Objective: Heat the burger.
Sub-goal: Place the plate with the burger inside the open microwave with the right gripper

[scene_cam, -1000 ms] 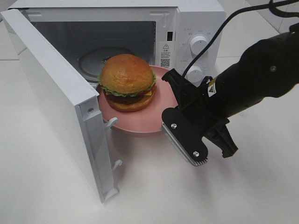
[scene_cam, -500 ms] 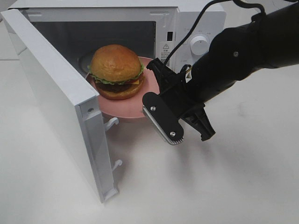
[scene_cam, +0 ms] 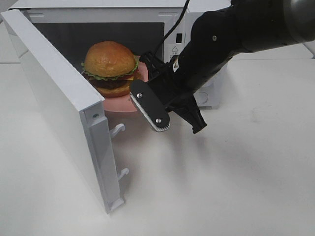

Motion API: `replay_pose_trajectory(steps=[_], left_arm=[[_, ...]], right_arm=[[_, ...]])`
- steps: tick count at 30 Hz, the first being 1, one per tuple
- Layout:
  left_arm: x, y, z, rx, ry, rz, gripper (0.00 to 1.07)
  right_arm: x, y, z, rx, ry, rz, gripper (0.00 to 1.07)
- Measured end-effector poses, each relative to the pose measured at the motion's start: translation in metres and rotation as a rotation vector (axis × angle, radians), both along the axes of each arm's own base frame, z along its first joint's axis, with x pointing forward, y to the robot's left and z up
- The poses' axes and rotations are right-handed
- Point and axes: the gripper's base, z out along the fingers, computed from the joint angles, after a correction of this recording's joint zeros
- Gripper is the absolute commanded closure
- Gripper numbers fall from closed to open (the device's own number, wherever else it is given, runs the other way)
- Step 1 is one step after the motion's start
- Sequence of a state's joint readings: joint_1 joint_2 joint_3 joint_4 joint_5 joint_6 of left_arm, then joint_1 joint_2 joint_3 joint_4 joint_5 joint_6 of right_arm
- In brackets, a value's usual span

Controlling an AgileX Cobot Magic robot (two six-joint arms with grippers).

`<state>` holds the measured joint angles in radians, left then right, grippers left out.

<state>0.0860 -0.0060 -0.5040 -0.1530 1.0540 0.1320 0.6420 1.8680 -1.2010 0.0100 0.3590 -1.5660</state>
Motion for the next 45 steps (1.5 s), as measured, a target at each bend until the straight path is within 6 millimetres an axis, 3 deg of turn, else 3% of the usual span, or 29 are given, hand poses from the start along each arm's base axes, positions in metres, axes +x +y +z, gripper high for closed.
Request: replay_pose_trajectory(steps=[45], left_arm=[[0.0,0.0,0.0,0.0,0.0,0.0,0.07]], right_arm=[[0.082,0.054,-0.022,0.023,0.005,-0.203,1.07]])
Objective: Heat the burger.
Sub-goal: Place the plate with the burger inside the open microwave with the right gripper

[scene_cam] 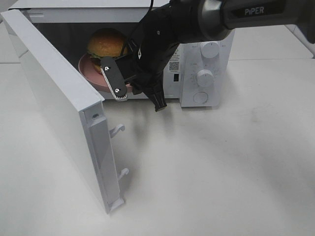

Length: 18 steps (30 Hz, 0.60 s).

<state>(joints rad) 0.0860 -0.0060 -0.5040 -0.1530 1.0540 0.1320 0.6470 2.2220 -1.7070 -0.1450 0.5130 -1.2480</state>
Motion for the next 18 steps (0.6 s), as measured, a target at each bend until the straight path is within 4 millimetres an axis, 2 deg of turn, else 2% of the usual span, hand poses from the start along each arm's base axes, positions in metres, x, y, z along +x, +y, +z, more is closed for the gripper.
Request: replay_pose_trajectory(steps=[10,18], left_arm=[[0.0,0.0,0.0,-0.001,0.0,0.0,0.07],[0.0,0.0,0.0,-0.001,0.0,0.0,0.07]], right_arm=[[0.022,0.016,-0.007,0.02,-0.042,-0.054,1.07],[0.027,0.018,-0.009,0.023,-0.038,-0.091,1.02]])
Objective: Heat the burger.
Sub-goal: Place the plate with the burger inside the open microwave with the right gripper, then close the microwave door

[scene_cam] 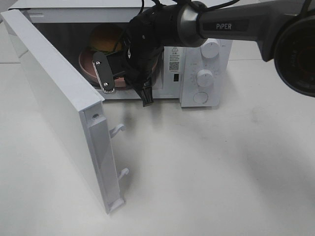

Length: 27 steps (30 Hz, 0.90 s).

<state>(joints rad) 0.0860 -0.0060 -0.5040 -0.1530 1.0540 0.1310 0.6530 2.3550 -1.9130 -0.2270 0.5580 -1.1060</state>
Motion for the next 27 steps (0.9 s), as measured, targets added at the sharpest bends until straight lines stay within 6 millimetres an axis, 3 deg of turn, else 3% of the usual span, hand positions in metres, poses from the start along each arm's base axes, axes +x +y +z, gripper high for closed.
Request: replay_pose_trajectory(steps=[3,4,5,10,21,27], left_arm=[[0.0,0.0,0.0,0.0,0.0,0.0,0.07],[0.0,0.0,0.0,0.0,0.0,0.0,0.07],[0.0,0.0,0.0,0.0,0.0,0.0,0.07],[0.0,0.0,0.0,0.0,0.0,0.0,0.07],[0.0,0.0,0.0,0.0,0.0,0.0,0.07],[0.0,0.0,0.0,0.0,0.0,0.0,0.07]], right_arm=[[0.002,0.0,-0.001,0.002,-0.008,-0.015,0.94],[0.003,0.0,0.0,0.012,-0.02,-0.027,0.86],[0.003,0.0,0.0,0.012,-0.02,-0.027,0.86],[0.006,0.002,0.005,0.048,-0.048,-0.049,0.59],[0.004,0.003,0.006,0.085,-0.023,-0.076,0.49],[-0.007,-0.002,0.009,0.107,-0.005,-0.085,0.42]])
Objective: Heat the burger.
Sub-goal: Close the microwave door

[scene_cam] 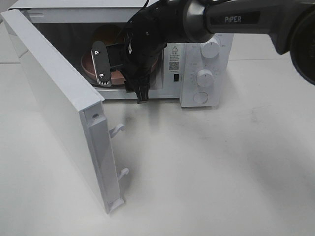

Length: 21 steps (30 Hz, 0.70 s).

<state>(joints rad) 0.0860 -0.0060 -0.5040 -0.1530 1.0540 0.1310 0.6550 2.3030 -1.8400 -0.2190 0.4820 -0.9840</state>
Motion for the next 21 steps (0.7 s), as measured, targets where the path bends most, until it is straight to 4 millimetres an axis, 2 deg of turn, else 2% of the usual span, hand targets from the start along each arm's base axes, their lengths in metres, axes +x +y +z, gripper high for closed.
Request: replay_pose_trajectory(steps=[1,4,21], left_arm=[[0.0,0.0,0.0,0.0,0.0,0.0,0.07],[0.0,0.0,0.0,0.0,0.0,0.0,0.07],[0.0,0.0,0.0,0.0,0.0,0.0,0.07]], right_arm=[[-0.003,0.0,0.0,0.028,-0.001,-0.007,0.36],[-0.007,-0.003,0.001,0.061,-0.006,-0.018,0.3],[-0.042,-0.027,0.011,0.079,0.002,-0.015,0.31]])
